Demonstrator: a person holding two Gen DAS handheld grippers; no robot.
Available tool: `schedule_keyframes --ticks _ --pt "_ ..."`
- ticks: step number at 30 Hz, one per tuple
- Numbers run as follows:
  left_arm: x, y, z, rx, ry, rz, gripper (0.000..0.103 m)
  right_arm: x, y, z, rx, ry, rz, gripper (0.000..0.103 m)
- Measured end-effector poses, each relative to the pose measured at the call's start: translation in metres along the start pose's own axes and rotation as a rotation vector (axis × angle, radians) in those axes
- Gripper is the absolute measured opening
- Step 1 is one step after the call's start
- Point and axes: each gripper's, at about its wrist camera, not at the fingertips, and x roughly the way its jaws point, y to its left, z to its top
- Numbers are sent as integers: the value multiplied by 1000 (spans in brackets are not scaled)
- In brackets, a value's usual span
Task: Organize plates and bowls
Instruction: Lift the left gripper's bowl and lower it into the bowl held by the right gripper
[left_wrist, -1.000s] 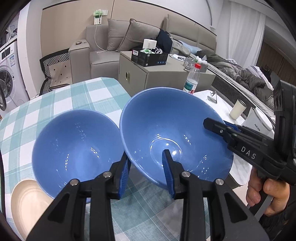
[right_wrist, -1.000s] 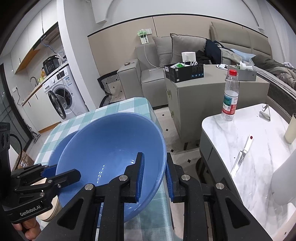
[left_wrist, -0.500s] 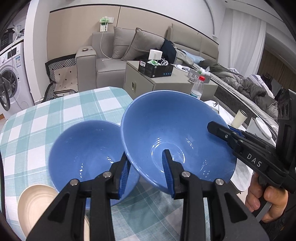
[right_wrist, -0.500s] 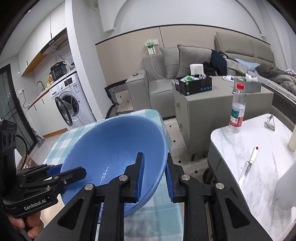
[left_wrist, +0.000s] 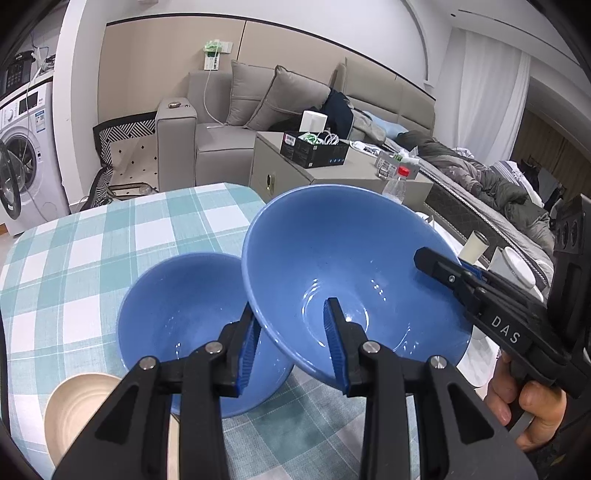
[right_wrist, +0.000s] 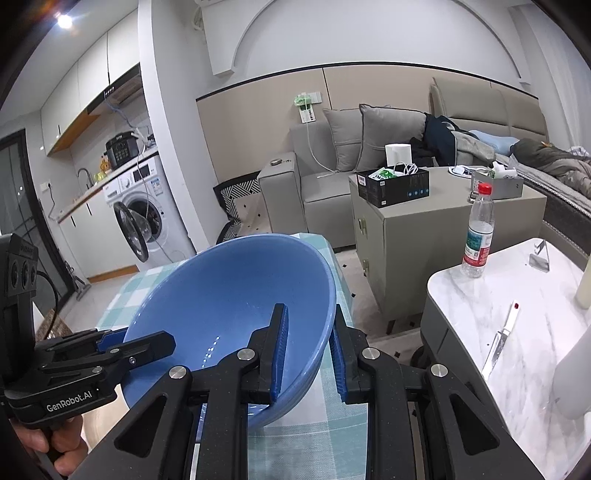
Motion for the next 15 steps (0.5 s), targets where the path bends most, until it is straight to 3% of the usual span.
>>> schedule_keyframes --ticks 15 --pt "-19 24 6 -16 -57 38 33 -1 29 2 6 -69 37 22"
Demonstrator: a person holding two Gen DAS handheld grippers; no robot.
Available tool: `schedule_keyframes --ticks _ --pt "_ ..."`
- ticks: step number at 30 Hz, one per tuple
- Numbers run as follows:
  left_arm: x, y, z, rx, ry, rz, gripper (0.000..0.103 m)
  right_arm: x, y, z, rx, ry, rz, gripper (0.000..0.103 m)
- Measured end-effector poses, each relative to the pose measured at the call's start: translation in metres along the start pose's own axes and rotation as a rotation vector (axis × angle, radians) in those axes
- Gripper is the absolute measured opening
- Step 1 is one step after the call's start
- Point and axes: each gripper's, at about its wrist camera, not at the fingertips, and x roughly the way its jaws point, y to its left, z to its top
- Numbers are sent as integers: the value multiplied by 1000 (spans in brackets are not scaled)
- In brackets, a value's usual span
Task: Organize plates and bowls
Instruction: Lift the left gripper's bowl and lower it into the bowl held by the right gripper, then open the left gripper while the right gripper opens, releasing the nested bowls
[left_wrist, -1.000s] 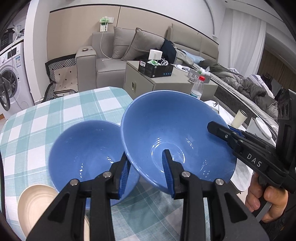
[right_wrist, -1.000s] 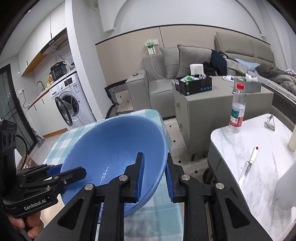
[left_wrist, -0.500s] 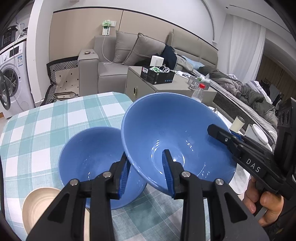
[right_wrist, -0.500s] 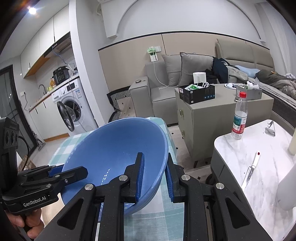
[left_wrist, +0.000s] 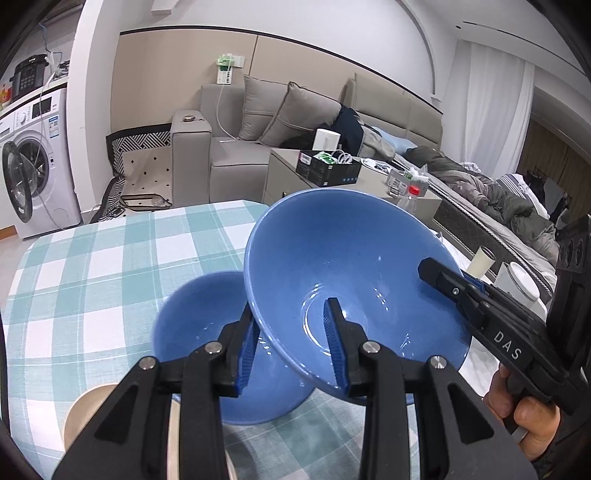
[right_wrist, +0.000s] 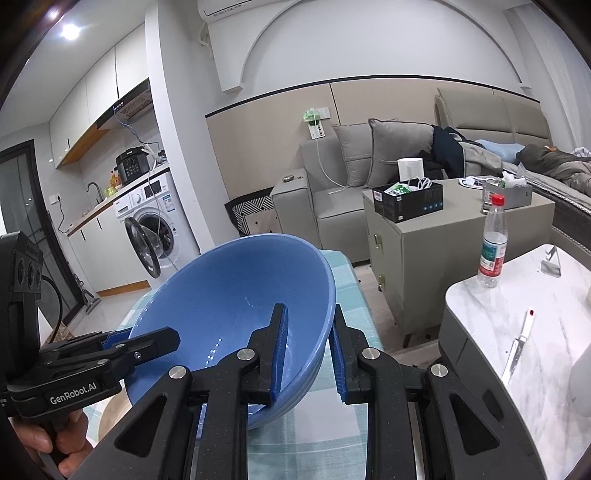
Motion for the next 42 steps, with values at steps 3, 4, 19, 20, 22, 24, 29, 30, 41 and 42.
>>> schedule_keyframes --ticks 3,4,19,20,22,24,29,30,41,42 --pt "-1 8 0 -15 -6 13 33 7 8 -1 -9 3 13 22" --pt "0 11 -1 -21 -5 14 33 10 10 -2 -7 8 19 22" --pt "2 44 -9 -67 7 53 33 42 31 -12 -28 39 67 22" --pt "3 46 -9 -69 9 57 33 43 32 -14 -30 43 68 22" --pt "4 49 -11 -70 12 65 33 48 34 -16 -33 55 71 22" --pt "5 52 -12 -70 18 74 33 53 37 -18 -36 64 73 22" --pt "9 59 -17 -78 32 91 33 63 42 -25 -46 89 74 22" --pt "10 61 -18 -81 36 93 33 65 43 -26 -47 95 76 22" --pt "22 73 -26 -94 67 118 33 84 51 -41 -65 147 72 22" --pt "22 73 -27 -93 68 121 33 86 52 -42 -67 151 70 22"
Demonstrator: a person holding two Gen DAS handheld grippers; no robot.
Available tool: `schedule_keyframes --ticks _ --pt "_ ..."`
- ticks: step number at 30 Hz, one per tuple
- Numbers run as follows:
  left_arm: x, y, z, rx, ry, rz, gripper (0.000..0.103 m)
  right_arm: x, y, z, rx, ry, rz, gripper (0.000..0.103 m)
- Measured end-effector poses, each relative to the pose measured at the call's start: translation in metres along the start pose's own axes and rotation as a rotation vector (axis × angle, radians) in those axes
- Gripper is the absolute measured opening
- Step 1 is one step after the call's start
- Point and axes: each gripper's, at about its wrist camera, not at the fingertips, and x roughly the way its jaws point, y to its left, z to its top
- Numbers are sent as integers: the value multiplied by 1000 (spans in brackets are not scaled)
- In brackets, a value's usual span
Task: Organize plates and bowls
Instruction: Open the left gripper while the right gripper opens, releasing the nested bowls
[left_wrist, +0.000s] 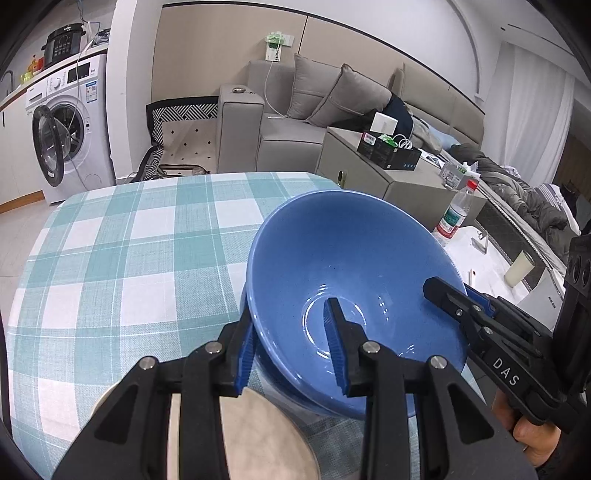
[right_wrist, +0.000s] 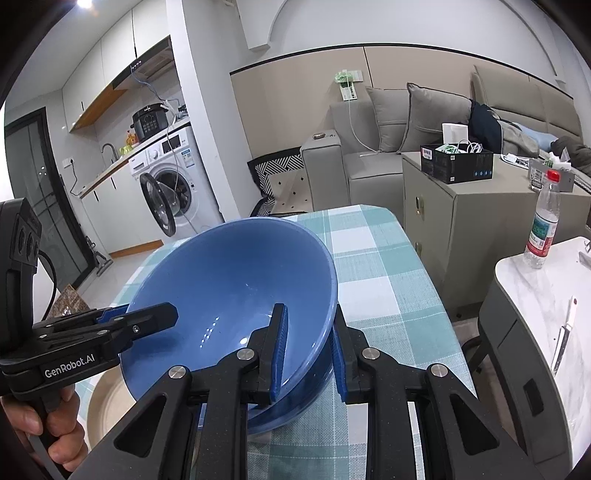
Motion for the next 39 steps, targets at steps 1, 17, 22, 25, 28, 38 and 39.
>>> schedule_keyframes --ticks 1,17,22,25,28,38,39 --pt "1 0 0 0 1 1 33 1 0 0 -1 3 -2 22" --pt "15 4 -7 17 35 36 33 14 9 -6 -53 27 -59 22" --pt "15 2 -8 30 33 49 33 17 11 -7 -65 37 -75 22" --pt "16 1 -8 41 33 62 33 19 11 -8 -67 39 -78 22" --pt "16 0 -9 58 31 75 33 20 11 -8 -72 39 -82 22" --pt "18 -1 -11 80 38 112 37 22 16 -11 -106 38 -106 23" --pt "17 0 -11 74 39 105 39 23 16 -11 -109 40 -106 23"
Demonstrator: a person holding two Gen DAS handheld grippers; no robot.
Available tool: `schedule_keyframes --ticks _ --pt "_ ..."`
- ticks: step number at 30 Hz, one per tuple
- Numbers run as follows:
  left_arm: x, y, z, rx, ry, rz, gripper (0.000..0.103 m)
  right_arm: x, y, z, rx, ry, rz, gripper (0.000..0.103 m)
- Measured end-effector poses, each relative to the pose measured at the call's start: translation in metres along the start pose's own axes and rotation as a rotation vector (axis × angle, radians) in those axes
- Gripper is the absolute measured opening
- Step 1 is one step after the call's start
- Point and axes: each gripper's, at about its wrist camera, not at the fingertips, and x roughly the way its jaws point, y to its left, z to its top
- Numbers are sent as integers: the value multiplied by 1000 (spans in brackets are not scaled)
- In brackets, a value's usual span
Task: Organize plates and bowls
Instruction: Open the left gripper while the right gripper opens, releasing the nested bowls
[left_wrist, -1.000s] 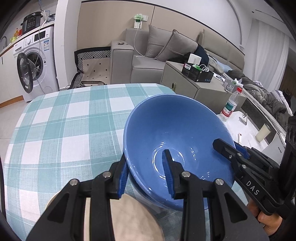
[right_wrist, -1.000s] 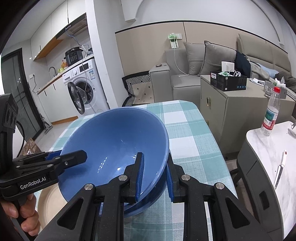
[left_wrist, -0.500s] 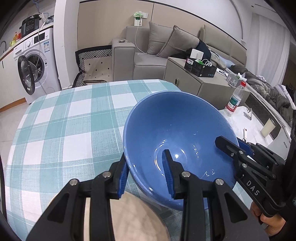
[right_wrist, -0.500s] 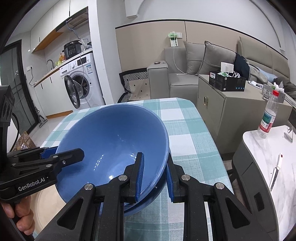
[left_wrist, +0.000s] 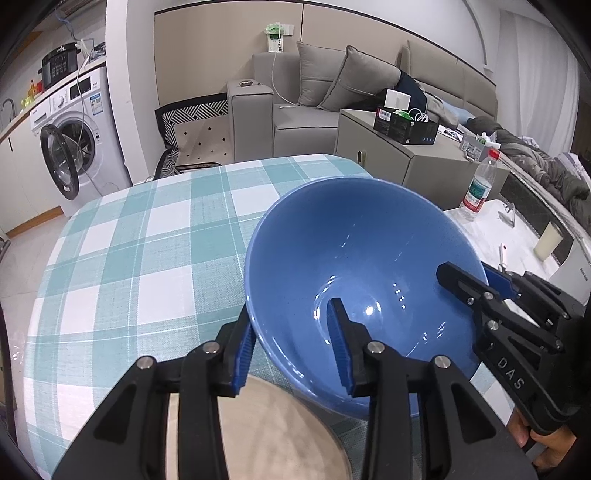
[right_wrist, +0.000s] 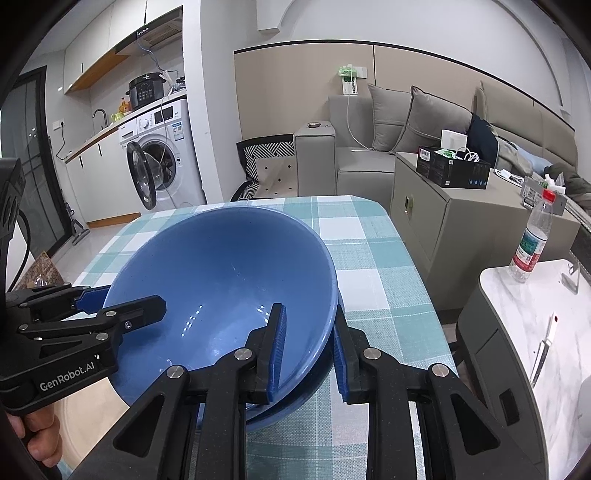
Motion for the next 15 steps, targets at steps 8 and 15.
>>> schedule_keyframes --ticks 8,15 --pt "1 -1 0 2 12 -2 43 -1 -2 1 -3 3 7 24" --pt "0 1 0 -6 21 -23 47 -3 -9 2 -1 -13 -14 33"
